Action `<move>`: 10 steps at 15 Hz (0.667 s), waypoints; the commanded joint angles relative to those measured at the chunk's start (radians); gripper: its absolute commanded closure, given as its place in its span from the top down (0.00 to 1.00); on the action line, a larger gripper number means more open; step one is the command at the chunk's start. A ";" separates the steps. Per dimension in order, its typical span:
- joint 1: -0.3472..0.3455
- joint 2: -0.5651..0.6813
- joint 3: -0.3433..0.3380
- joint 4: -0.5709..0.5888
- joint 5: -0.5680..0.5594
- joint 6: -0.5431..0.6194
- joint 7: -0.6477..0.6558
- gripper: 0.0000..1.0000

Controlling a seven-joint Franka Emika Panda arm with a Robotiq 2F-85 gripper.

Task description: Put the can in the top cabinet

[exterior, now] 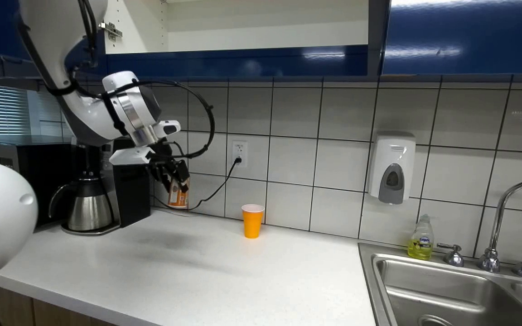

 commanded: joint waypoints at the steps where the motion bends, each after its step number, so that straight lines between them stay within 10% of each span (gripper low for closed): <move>1: -0.023 -0.163 0.051 -0.026 0.105 -0.134 -0.133 0.39; 10: -0.046 -0.390 0.122 -0.008 0.245 -0.317 -0.255 0.39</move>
